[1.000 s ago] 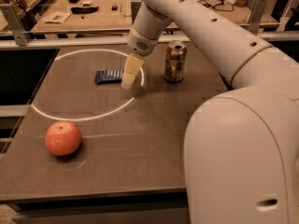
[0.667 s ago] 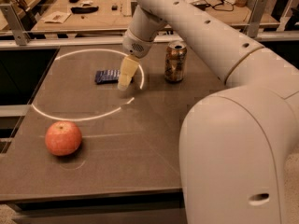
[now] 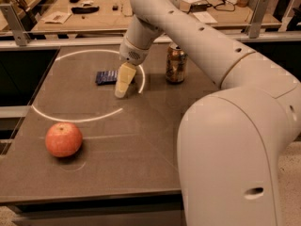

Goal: Move rxbar blueberry near apple

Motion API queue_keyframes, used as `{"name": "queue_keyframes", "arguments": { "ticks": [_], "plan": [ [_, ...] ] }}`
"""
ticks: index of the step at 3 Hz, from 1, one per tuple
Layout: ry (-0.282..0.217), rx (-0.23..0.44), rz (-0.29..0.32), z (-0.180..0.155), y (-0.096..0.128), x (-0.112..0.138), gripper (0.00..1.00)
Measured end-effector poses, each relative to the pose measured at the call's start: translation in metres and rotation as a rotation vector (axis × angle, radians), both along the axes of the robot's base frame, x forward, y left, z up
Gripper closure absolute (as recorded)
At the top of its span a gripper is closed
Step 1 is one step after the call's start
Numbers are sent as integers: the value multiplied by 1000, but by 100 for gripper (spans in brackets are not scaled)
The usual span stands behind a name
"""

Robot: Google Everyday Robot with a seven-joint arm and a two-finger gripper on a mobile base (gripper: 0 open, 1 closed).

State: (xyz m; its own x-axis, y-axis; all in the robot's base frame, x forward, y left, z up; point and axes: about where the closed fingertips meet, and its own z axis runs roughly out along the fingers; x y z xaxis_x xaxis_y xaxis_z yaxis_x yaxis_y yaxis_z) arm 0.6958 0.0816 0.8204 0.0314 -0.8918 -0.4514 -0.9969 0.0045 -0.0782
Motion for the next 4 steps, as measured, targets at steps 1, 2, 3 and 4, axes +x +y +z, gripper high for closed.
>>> {"name": "queue_keyframes", "arguments": {
  "ticks": [1,2,3,4],
  "plan": [
    [16,2,1,-8,-2,-1,18],
    [27,2,1,-11,-3,-3,41],
    [28,2,0,-3,-3,-3,65],
    [28,2,0,6,-3,-3,87]
  ]
}}
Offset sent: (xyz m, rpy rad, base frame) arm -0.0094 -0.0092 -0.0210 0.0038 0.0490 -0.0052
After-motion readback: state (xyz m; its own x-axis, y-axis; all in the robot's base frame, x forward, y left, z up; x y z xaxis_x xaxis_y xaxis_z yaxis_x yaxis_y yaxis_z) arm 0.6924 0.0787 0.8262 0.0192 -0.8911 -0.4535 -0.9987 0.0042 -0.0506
